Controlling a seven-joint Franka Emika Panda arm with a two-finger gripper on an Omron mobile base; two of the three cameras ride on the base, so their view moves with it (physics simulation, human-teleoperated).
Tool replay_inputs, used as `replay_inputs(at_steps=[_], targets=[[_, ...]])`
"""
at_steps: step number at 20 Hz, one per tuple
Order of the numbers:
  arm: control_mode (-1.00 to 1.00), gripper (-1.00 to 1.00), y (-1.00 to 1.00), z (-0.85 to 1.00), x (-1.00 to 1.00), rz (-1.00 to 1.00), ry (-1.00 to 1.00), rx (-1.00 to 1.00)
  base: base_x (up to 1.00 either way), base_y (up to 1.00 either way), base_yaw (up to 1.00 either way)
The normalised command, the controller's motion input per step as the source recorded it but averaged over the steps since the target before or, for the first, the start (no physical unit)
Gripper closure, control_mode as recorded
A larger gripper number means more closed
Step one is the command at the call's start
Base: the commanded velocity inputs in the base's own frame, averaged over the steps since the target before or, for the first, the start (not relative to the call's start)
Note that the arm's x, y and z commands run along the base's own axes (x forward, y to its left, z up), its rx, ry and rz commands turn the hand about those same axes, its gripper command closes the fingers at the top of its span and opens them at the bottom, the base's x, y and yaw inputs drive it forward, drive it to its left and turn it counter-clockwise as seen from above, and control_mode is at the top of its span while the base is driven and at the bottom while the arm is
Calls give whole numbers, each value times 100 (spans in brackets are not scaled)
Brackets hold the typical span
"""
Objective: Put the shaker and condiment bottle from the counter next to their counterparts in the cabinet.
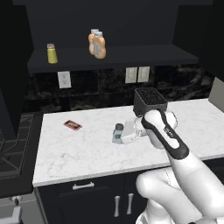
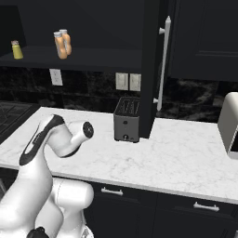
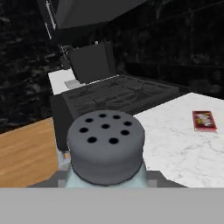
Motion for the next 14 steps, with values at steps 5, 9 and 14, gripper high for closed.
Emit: replay_inputs(at_steps=[5,9,14], targets=[[-100,100,0,72,-22,-22,7,-1,0,0,0],[-100,100,5,65,-12,-21,7,-5,0,0,0],[-100,100,12,60,-8,-21,7,-8,0,0,0]])
